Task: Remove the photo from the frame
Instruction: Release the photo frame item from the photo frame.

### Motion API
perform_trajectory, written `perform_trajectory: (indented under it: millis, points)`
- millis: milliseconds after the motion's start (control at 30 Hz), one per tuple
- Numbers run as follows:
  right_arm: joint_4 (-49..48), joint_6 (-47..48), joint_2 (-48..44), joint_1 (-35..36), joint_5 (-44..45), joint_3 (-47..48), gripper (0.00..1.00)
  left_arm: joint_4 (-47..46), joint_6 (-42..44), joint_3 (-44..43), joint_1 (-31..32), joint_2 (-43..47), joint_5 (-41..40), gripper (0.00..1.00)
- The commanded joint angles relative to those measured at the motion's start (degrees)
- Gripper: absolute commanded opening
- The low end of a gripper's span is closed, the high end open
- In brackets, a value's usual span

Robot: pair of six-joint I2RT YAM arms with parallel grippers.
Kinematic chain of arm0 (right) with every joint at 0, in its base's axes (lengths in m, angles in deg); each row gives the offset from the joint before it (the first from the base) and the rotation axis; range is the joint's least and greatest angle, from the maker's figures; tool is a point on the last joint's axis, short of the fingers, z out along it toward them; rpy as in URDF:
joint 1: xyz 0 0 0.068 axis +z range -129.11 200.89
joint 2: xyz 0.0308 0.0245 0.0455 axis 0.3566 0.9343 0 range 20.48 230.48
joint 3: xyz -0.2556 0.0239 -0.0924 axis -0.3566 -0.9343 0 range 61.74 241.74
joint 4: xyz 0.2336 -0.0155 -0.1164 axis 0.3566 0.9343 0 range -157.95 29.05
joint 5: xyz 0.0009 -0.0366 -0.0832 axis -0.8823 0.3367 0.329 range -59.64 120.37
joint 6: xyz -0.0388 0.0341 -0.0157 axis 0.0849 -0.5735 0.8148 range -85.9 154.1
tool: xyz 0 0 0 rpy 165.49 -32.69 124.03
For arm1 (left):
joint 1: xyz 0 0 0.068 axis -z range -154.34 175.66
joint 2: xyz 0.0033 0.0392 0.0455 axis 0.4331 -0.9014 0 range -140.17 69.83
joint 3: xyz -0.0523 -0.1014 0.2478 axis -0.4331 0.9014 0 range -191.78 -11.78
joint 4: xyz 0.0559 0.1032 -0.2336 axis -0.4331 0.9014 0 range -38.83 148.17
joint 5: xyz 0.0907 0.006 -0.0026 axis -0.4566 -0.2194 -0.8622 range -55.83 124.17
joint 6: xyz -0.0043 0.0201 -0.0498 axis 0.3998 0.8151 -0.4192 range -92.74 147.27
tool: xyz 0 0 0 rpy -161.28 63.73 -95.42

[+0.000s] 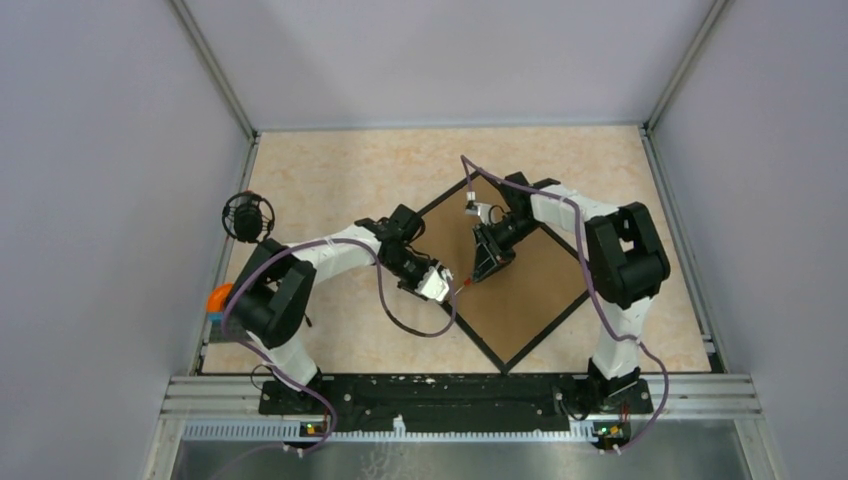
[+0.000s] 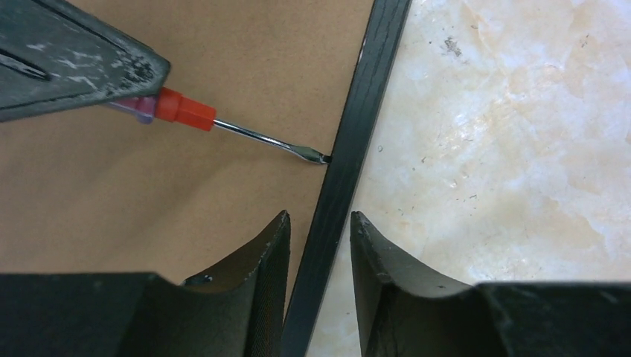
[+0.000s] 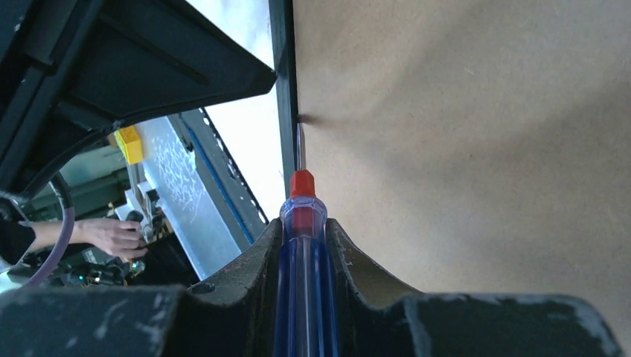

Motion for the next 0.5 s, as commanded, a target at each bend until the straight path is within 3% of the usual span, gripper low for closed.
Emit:
perform_trajectory:
  millis: [0, 267, 467]
  points:
    - [-2.8, -0.6, -4.8, 0.3, 0.9, -2.8, 0.0, -2.4, 1.1, 2.4, 1.4, 0.8, 0.6, 0.41]
    - [1.9, 3.4, -2.1, 0.2, 1.5, 1.6, 0.0, -8.5, -3.0, 4.8, 3.6, -1.5, -2.4, 0.34]
    - [1.1, 0.6, -0.7, 0.2, -1.4, 2.2, 0.0, -10.4, -4.5, 5.7, 3.6, -2.1, -4.0, 0.27]
